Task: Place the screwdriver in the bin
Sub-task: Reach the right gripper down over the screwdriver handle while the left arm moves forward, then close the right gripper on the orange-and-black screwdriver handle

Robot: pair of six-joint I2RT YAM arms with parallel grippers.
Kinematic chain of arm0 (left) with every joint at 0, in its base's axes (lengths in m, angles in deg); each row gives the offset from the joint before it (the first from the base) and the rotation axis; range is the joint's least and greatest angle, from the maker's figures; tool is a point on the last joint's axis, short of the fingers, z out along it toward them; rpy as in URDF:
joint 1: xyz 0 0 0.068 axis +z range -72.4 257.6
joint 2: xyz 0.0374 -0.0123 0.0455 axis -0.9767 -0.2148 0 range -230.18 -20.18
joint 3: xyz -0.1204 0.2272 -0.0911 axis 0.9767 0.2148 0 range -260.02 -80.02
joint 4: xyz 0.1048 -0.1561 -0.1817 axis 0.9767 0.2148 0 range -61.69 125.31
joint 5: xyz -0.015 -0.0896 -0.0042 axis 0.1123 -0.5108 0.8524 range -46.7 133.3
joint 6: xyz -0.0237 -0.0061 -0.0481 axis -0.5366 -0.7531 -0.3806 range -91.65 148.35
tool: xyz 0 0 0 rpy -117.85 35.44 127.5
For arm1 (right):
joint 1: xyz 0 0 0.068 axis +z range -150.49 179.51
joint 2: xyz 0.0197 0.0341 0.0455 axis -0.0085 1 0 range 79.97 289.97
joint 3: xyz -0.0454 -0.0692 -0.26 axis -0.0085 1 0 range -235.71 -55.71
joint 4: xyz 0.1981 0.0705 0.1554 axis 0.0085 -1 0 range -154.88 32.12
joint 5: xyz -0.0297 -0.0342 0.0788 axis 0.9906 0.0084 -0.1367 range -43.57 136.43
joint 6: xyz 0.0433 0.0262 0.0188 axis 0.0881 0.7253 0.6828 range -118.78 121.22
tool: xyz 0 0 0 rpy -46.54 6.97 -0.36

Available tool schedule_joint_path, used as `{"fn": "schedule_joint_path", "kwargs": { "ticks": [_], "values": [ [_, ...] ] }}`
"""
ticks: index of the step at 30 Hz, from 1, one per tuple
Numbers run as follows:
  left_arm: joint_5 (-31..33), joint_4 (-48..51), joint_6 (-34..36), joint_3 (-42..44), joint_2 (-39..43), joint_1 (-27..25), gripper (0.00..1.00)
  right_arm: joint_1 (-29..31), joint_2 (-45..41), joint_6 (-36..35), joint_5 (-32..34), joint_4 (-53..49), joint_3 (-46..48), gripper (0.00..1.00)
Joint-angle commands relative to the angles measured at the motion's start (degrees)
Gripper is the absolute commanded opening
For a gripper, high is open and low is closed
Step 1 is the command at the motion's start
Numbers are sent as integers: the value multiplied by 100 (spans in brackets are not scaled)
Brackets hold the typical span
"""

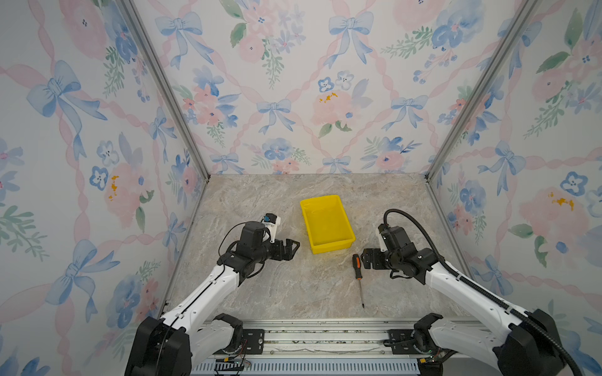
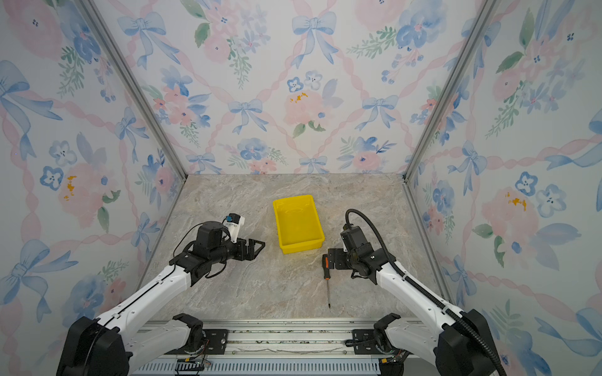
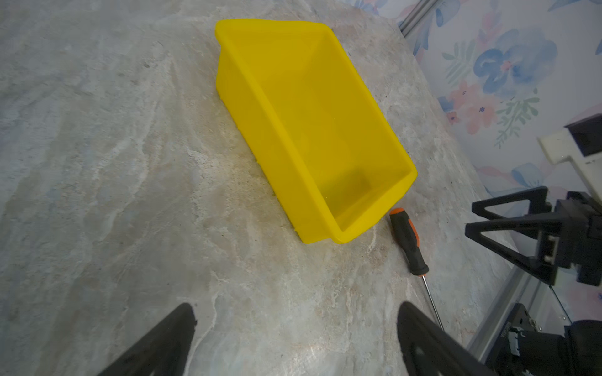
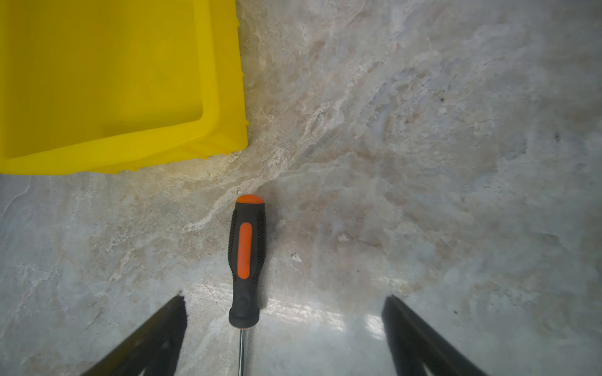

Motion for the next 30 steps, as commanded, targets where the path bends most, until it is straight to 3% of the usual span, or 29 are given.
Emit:
{"fn": "schedule_joint_path", "kwargs": {
  "ticks": [1,7,13,30],
  "values": [
    [269,99,63,-5,61,-306,98,186,173,-94,-171,322,97,94],
    [612,9,-204,4,124,-615,97,311,803,-45,-421,715,169,92],
    [691,-23,-239,-66,215,-868,97,330,1163,123,-444,1153,250,81],
    [733,-24,-424,105,443,-912,98,752,1926,326,127,1256,131,41]
  ]
}}
